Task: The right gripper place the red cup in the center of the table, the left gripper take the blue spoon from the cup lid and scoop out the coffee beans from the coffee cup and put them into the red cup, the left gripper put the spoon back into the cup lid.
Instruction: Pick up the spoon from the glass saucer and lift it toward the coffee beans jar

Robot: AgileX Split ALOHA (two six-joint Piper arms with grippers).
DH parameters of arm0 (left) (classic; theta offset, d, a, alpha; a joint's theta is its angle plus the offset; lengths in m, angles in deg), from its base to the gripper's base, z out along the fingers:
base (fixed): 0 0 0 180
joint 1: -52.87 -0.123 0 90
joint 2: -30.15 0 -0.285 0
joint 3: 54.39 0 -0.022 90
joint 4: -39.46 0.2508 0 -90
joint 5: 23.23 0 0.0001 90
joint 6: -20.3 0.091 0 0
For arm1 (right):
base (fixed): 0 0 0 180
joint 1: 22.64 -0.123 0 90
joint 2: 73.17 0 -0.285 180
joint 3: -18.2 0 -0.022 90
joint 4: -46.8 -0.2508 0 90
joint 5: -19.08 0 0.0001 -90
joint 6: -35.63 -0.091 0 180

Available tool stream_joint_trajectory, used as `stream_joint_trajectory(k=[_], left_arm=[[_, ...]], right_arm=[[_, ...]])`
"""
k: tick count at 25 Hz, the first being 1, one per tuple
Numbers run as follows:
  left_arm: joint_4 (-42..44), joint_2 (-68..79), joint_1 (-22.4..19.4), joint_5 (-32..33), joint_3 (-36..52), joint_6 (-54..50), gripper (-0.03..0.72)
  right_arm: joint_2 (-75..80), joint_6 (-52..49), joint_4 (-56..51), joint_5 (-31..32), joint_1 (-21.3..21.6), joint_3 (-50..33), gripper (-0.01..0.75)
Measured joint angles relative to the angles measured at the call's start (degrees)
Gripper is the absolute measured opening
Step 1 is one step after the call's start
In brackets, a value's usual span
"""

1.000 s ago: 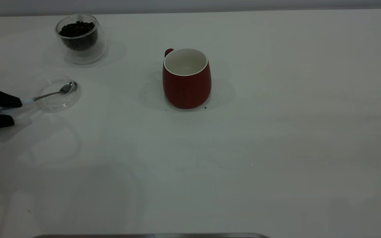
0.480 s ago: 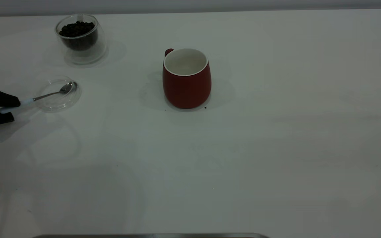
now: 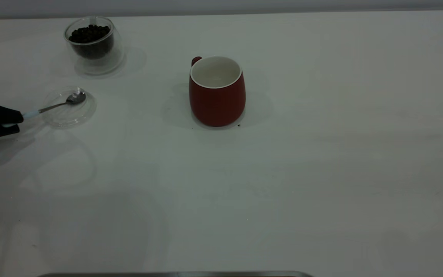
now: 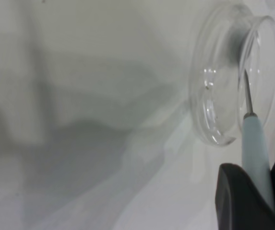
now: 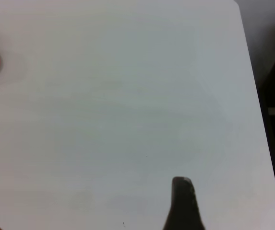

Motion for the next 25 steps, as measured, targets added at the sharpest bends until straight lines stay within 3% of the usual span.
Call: stream_joint_trajectory(k=[18, 25], left_arm=[[0.38, 0.00, 0.00, 3.39, 0.00, -3.91, 0.137], [5.70, -3.54, 0.00, 1.14, 0.00, -5.53, 0.127]], right_arm=[[0.00, 0.00, 0.00, 0.00, 0.00, 0.00, 0.590], [0.00, 0.00, 0.00, 0.00, 0.00, 0.00, 0.590]])
